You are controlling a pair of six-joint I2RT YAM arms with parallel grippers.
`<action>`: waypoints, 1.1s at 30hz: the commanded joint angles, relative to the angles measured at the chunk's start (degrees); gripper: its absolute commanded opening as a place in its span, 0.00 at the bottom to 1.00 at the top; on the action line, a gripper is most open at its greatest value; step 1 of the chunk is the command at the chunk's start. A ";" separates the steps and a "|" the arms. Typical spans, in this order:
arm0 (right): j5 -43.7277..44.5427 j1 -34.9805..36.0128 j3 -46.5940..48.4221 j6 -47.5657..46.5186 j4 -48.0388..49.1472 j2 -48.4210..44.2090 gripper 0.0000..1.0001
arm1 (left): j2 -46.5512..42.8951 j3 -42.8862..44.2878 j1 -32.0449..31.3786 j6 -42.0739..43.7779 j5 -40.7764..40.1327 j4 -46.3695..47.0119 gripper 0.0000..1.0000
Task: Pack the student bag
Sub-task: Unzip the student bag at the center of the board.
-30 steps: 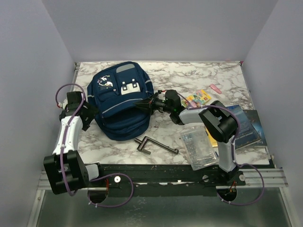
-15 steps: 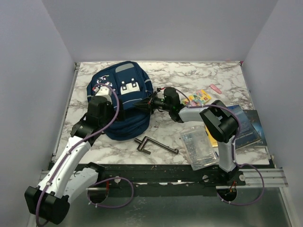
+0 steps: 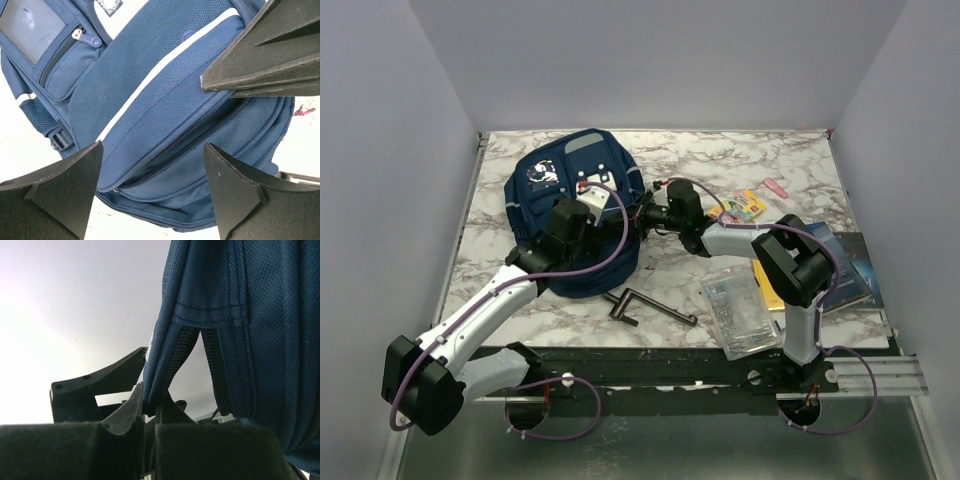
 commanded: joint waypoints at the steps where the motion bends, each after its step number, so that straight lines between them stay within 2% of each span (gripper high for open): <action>1: 0.72 0.24 0.92 0.56 3.22 -3.64 0.01 | 1.75 3.00 -0.39 2.70 -3.66 1.12 0.86; 3: 1.31 0.24 0.46 0.29 3.28 -4.19 0.00 | 3.88 4.22 -0.42 2.99 -6.96 0.99 0.80; 9: 1.23 0.20 -1.91 -1.52 4.20 -5.44 0.01 | 7.97 7.20 -0.43 2.99 -9.88 0.77 0.28; 10: 1.13 0.24 -2.76 -3.20 3.87 -5.87 0.06 | 8.33 7.48 -0.43 2.87 -9.39 0.62 0.16; 11: 1.26 0.18 -3.54 -5.43 2.62 -6.64 0.14 | 8.52 7.58 -0.42 2.54 -9.02 0.42 0.08; 13: 1.17 -0.56 -3.83 -13.89 -3.14 -8.67 0.39 | 8.53 7.06 -0.41 1.83 -8.81 -0.19 0.00; 14: 2.04 -0.94 -3.29 -20.79 -9.31 -10.11 0.51 | 8.26 6.34 -0.40 1.58 -8.97 -0.20 0.00; 15: 3.56 -1.44 -2.13 -26.68 -15.58 -11.39 0.59 | 7.94 5.40 -0.43 1.26 -8.77 -0.12 0.00; 18: 11.89 -2.83 1.47 -44.03 -34.88 -16.14 0.75 | 6.79 4.46 -0.41 0.81 -7.27 -0.24 0.00; 21: 15.72 -7.00 -0.50 -52.19 -41.22 -20.80 0.78 | 6.53 5.22 -0.27 0.30 -9.80 -0.60 0.00; 25: 20.74 -16.90 -2.77 -58.79 -47.84 -24.61 0.80 | 7.10 5.17 0.54 -1.24 -7.78 -1.03 0.00; 27: 25.53 -20.75 -2.51 -61.65 -49.77 -24.86 0.86 | 7.84 6.20 0.54 -2.31 -6.93 -2.55 0.00; 29: 27.48 -24.44 -0.89 -63.73 -51.57 -23.31 0.87 | 8.05 7.18 0.54 -3.61 -6.29 -4.28 0.00; 30: 28.08 -26.20 0.03 -64.33 -52.54 -22.09 0.88 | 7.99 7.42 0.54 -4.26 -5.99 -5.02 0.05; 33: 27.89 -32.94 1.72 -65.16 -52.86 -19.32 0.88 | 5.69 6.86 0.54 -5.48 -1.65 -6.04 0.52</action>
